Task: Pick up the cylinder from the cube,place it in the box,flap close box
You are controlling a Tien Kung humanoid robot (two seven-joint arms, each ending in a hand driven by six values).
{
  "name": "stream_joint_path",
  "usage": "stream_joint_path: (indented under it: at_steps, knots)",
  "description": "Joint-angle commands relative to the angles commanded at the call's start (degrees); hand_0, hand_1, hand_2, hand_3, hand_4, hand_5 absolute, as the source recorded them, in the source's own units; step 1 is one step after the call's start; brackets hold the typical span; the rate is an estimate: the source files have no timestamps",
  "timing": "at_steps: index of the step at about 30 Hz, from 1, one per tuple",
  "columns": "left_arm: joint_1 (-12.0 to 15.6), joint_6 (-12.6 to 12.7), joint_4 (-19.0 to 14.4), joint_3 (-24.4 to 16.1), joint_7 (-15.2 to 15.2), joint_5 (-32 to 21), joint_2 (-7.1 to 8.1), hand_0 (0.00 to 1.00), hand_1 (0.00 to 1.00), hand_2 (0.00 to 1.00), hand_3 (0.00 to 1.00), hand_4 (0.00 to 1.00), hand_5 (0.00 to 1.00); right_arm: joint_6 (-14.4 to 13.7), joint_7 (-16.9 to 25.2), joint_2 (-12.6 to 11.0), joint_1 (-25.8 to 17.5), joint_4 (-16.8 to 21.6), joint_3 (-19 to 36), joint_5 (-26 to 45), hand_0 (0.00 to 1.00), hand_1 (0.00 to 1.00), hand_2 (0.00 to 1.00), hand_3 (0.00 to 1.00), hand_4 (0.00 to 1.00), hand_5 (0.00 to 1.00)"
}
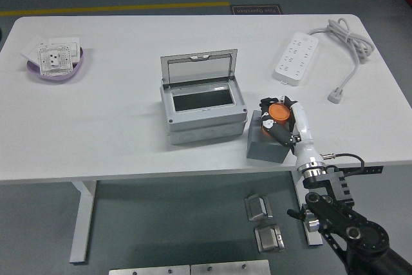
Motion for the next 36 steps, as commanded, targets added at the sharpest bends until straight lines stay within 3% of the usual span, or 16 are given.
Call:
stream_joint_path:
  at_steps: [5, 6, 11, 21, 29, 30, 35, 36]
  knots:
    - [-0.08, 0.18, 0.0, 0.47, -0.42, -0.58, 0.02, 0.716, 0.727, 0.713, 0.861, 0.57, 0.084, -0.74, -0.07, -0.06, 0.09, 0.02, -0.11, -0.52, 0.464, 0.395, 0.445, 0.343, 0.002, 0.002]
    - [-0.09, 0.24, 0.0, 0.57, -0.56, -0.7, 0.02, 0.716, 0.726, 0.712, 0.861, 0.57, 0.085, -0.98, -0.11, -0.08, 0.13, 0.05, -0.15, -0.73, 0.477, 0.329, 0.404, 0.3, 0.002, 0.002]
    - [-0.11, 0.43, 0.0, 0.89, -1.03, -0.99, -0.01, 0.716, 0.726, 0.712, 0.861, 0.57, 0.085, -2.02, -0.66, -0.3, 0.4, 0.32, -0.39, -2.12, 0.477, 0.329, 0.404, 0.3, 0.002, 0.002]
    - [0.01, 0.37, 0.0, 0.46, -0.92, -0.2, 0.07, 0.716, 0.723, 0.708, 0.859, 0.57, 0.085, -2.9, -4.15, -1.2, 3.31, 1.6, -0.67, -7.15, 0.477, 0.285, 0.4, 0.287, 0.002, 0.002]
    - [-0.05, 0.39, 0.0, 0.25, -0.65, 0.21, 0.32, 0.713, 0.723, 0.706, 0.858, 0.57, 0.087, -2.09, -10.37, -1.62, 10.57, 0.97, -5.39, -13.23, 0.461, 0.269, 0.39, 0.276, 0.002, 0.002]
    - [-0.06, 0.41, 0.0, 0.32, -0.64, 0.17, 0.37, 0.713, 0.723, 0.703, 0.857, 0.571, 0.09, -1.74, -11.6, -1.48, 11.8, 0.73, -6.43, -14.52, 0.405, 0.267, 0.394, 0.277, 0.002, 0.002]
    - [-0.19, 0.48, 0.0, 0.7, -0.54, -0.02, 0.62, 0.713, 0.723, 0.703, 0.857, 0.571, 0.09, 1.15, -17.68, -0.29, 17.74, -1.01, -11.43, -21.21, 0.405, 0.267, 0.394, 0.277, 0.002, 0.002]
    - [-0.24, 0.5, 0.0, 0.82, -0.51, -0.1, 0.68, 0.713, 0.723, 0.704, 0.856, 0.572, 0.091, 1.95, -19.18, 0.08, 19.22, -1.59, -12.51, -22.86, 0.263, 0.256, 0.394, 0.272, 0.002, 0.002]
